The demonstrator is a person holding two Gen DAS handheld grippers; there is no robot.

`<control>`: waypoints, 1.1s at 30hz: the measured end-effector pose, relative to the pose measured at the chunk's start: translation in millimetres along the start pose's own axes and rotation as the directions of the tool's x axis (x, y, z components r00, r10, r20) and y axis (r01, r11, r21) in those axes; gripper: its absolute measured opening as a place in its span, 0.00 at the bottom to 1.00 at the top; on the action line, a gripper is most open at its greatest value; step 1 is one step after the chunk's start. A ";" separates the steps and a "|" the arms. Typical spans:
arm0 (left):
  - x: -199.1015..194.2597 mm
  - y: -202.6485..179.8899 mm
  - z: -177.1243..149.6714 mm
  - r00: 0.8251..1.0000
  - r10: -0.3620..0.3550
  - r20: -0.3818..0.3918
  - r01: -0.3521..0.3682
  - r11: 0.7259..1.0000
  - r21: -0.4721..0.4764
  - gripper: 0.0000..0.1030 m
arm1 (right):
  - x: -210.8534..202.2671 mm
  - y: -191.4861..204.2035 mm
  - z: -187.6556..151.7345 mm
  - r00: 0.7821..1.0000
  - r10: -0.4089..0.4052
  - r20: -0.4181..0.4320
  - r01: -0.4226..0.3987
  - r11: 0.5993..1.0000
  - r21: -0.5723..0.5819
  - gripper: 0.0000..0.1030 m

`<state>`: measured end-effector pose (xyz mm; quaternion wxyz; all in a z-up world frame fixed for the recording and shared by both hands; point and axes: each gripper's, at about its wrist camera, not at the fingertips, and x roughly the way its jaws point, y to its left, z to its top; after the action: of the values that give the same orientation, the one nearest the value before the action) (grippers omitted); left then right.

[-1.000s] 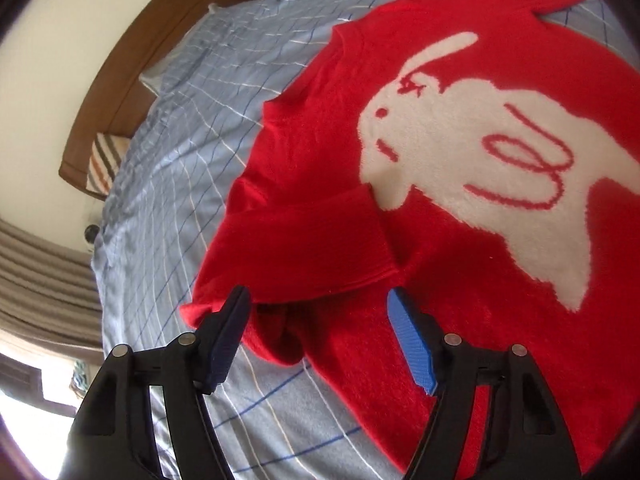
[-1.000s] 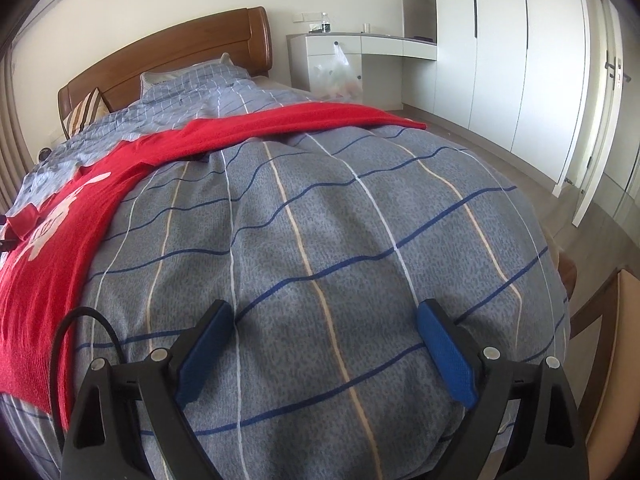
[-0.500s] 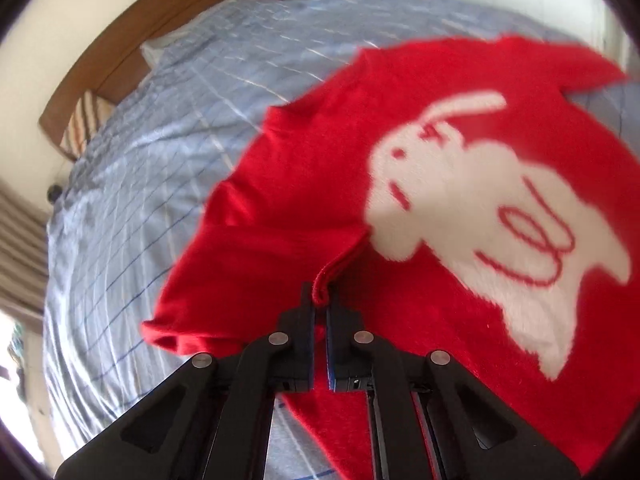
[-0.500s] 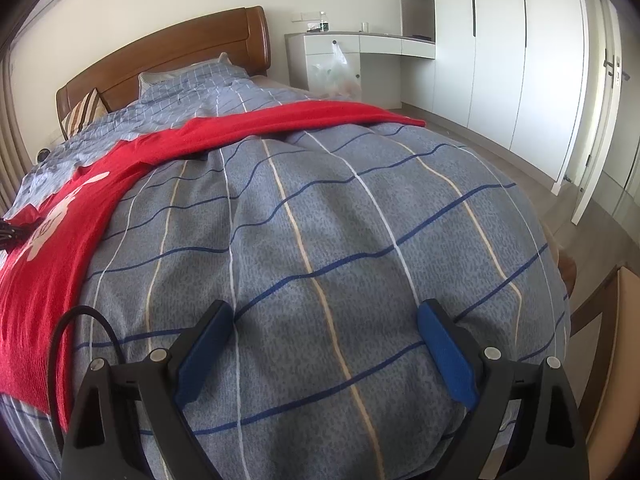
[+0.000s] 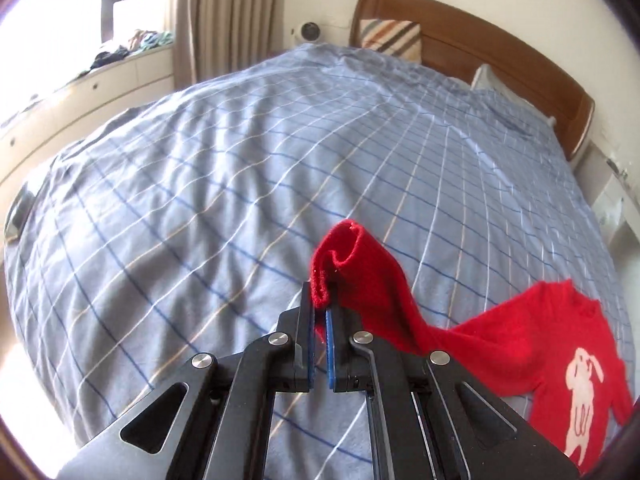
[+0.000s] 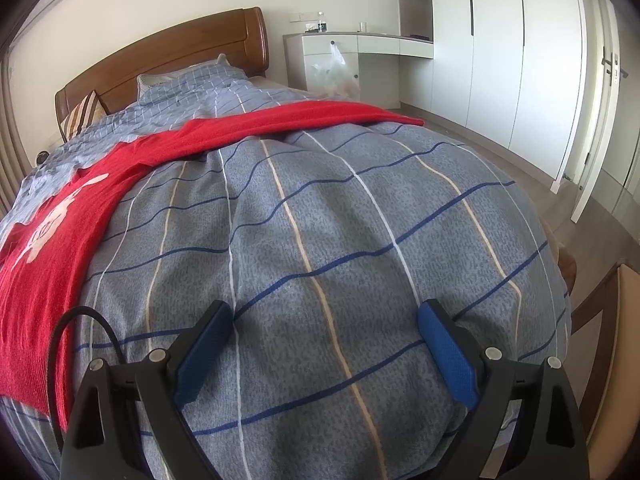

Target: Fold small clothes

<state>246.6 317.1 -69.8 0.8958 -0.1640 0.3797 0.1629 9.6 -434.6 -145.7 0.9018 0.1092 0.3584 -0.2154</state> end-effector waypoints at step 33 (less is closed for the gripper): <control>-39.5 -20.0 -90.8 0.930 -0.351 -0.109 0.364 0.842 0.398 0.09 | 2.3 10.6 0.5 0.998 -0.057 -0.019 0.056 0.997 -0.044 0.93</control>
<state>172.0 254.7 -97.1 0.9184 -0.0424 0.3822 -0.0931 16.3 -426.1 -146.4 0.8938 0.0816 0.3752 -0.2318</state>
